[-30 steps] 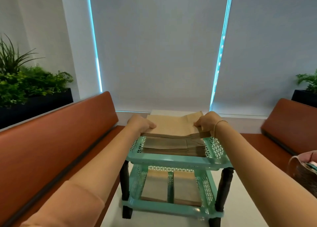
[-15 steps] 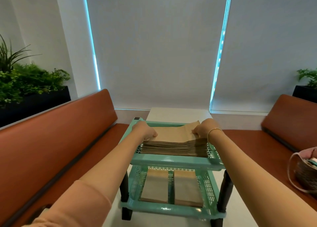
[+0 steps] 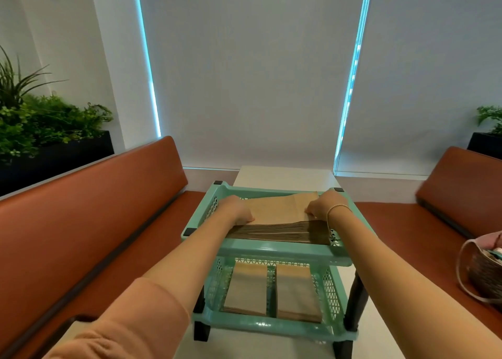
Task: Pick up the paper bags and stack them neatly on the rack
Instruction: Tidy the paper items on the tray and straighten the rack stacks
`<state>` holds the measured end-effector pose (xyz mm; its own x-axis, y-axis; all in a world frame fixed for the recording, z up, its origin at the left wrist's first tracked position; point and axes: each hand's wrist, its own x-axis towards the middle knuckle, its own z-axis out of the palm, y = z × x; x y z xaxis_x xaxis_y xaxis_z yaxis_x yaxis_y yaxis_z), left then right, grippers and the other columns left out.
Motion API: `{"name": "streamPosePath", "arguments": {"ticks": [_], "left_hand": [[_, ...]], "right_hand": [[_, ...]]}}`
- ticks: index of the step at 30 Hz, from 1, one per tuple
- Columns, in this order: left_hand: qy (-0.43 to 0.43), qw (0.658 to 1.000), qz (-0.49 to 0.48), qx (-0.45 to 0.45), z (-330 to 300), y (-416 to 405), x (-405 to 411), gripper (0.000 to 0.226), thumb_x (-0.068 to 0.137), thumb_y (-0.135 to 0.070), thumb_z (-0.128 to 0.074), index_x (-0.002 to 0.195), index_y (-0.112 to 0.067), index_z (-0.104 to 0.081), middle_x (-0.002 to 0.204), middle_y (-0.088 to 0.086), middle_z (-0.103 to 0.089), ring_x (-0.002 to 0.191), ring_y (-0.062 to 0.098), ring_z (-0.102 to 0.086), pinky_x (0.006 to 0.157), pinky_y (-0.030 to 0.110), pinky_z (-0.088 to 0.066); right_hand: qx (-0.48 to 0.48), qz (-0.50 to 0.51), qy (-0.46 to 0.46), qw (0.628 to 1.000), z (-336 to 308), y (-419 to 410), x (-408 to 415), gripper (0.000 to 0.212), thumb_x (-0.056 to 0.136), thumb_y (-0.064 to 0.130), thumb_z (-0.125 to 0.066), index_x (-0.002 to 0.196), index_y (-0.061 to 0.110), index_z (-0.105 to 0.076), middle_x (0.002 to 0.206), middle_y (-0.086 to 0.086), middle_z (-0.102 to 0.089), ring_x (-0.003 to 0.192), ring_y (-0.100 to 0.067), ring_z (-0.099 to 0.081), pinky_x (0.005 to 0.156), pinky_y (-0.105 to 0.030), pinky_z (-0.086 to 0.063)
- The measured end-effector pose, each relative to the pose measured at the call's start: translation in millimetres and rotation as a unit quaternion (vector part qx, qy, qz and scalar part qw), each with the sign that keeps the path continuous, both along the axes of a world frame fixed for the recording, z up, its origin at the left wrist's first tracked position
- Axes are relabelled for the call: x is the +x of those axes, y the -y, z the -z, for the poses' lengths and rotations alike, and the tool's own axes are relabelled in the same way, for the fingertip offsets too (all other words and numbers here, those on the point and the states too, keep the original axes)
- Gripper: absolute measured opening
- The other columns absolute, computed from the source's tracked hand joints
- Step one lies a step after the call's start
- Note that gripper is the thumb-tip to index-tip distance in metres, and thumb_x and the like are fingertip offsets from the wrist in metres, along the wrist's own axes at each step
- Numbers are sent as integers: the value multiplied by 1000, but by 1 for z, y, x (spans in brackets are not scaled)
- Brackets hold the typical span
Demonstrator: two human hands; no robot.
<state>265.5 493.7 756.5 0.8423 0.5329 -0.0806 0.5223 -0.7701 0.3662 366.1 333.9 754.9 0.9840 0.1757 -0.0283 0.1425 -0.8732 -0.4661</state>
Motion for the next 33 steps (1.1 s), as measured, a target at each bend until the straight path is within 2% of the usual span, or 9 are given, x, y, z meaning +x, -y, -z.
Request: {"name": "streamPosePath", "arguments": {"ticks": [5, 8, 11, 14, 21, 24, 27, 31, 33], "left_hand": [[-1, 1000, -11, 22, 4, 0, 1, 38, 92, -30, -56, 119, -4, -55, 115, 10, -60, 106, 24, -57, 87, 29, -47], [81, 996, -27, -11, -1, -2, -6, 30, 90, -23, -58, 112, -2, -58, 94, 7, -57, 86, 19, -55, 67, 24, -44], [212, 976, -20, -54, -18, -5, -28, 37, 90, -25, -60, 121, -6, -55, 110, 8, -58, 102, 21, -55, 79, 27, -42], [332, 935, -32, -124, -36, -11, -58, 38, 90, -26, -61, 124, -12, -54, 122, 5, -57, 112, 19, -53, 93, 29, -44], [447, 877, -128, -120, -26, -63, -147, 19, 89, -21, -62, 108, -17, -63, 101, -6, -61, 91, 7, -55, 85, 18, -44], [450, 862, -194, -130, -1, -108, -191, 10, 89, -21, -61, 99, -23, -61, 98, -6, -63, 94, 12, -61, 88, 28, -51], [415, 861, -256, -146, 36, -164, -231, 9, 89, -23, -61, 97, -25, -59, 103, 0, -65, 97, 17, -62, 80, 29, -52], [292, 871, -338, -205, 100, -242, -278, 12, 88, -25, -63, 99, -23, -57, 107, 6, -65, 97, 24, -62, 77, 32, -51], [224, 871, -369, -236, 139, -280, -297, 18, 88, -24, -64, 104, -20, -58, 111, 7, -63, 101, 24, -61, 85, 35, -53]], "right_hand": [[46, 8, 12, 999, -1, -2, -5, 21, 90, 23, -55, 75, 10, -47, 77, -6, -53, 82, -22, -52, 70, -28, -40], [110, 29, 55, 992, -10, -1, -15, 34, 89, 29, -59, 112, 5, -52, 107, -16, -59, 98, -29, -54, 78, -36, -45], [142, -2, 145, 979, -31, -7, -38, 53, 90, 33, -59, 133, 9, -41, 126, -16, -53, 118, -33, -48, 95, -40, -42], [210, -89, 180, 957, -52, -28, -76, 46, 89, 27, -58, 132, 13, -48, 129, -11, -55, 122, -29, -48, 104, -40, -39], [256, -253, 130, 924, -47, -110, -169, 33, 87, 18, -59, 120, 17, -61, 116, -3, -63, 106, -15, -57, 90, -18, -37], [262, -307, 80, 911, -25, -156, -206, 31, 85, 15, -60, 115, 18, -64, 106, -3, -65, 97, -15, -59, 83, -15, -36], [237, -364, 41, 900, 6, -205, -240, 29, 85, 17, -62, 114, 19, -64, 105, -2, -65, 101, -15, -59, 80, -11, -32], [141, -405, -65, 901, 63, -274, -268, 35, 89, 22, -60, 123, 17, -58, 120, -2, -61, 113, -16, -55, 92, -16, -36], [95, -395, -126, 905, 99, -309, -275, 41, 89, 24, -60, 129, 15, -53, 128, -3, -57, 118, -18, -53, 96, -20, -38]]}}
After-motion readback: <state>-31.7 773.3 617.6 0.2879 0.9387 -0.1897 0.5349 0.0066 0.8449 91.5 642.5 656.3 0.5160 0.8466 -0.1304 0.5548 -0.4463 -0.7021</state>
